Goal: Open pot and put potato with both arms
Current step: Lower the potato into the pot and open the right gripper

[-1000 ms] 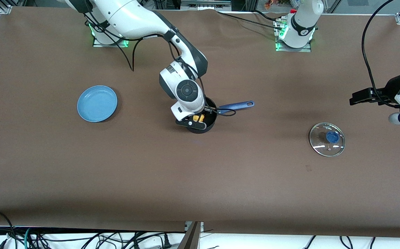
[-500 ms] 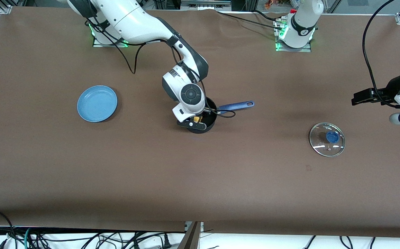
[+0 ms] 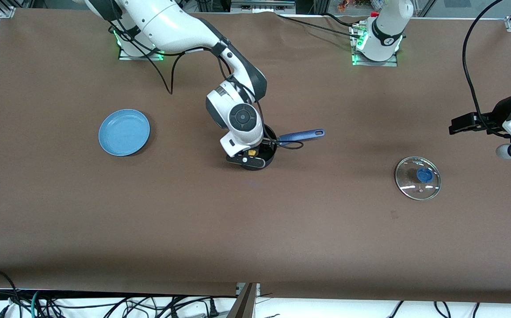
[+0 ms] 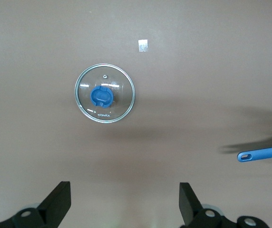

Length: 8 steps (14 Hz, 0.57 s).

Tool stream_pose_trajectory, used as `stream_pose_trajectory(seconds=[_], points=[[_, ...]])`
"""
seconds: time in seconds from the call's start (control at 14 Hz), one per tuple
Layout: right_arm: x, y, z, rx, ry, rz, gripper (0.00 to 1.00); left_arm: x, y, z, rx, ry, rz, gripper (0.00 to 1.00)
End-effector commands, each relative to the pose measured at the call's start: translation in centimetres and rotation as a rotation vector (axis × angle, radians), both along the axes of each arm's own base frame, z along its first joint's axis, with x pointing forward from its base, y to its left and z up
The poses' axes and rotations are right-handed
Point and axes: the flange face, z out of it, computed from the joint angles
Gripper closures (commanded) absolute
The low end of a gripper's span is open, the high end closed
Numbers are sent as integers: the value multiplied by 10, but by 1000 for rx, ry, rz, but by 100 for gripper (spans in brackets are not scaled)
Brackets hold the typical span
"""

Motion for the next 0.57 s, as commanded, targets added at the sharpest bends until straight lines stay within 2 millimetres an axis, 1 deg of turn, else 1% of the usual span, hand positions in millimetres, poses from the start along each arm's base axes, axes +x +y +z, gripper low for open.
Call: stream_pose_trajectory(seconds=[0.0, 0.07, 0.14, 0.29, 0.43, 0.5], points=[[18, -28, 70, -22, -38, -21, 0, -4, -2, 9, 21, 0, 2, 0], [27, -43, 96, -19, -53, -41, 0, -4, -1, 9, 23, -2, 3, 0], [38, -62, 125, -9, -72, -55, 0, -4, -2, 9, 22, -2, 0, 0], [51, -102, 170, -7, -70, -12, 0, -4, -2, 9, 23, -2, 2, 0], [67, -158, 211, -18, -70, 51, 0, -4, -2, 9, 23, -2, 2, 0], [72, -186, 229, -32, -67, 72, 0, -4, -2, 9, 22, -2, 0, 0]])
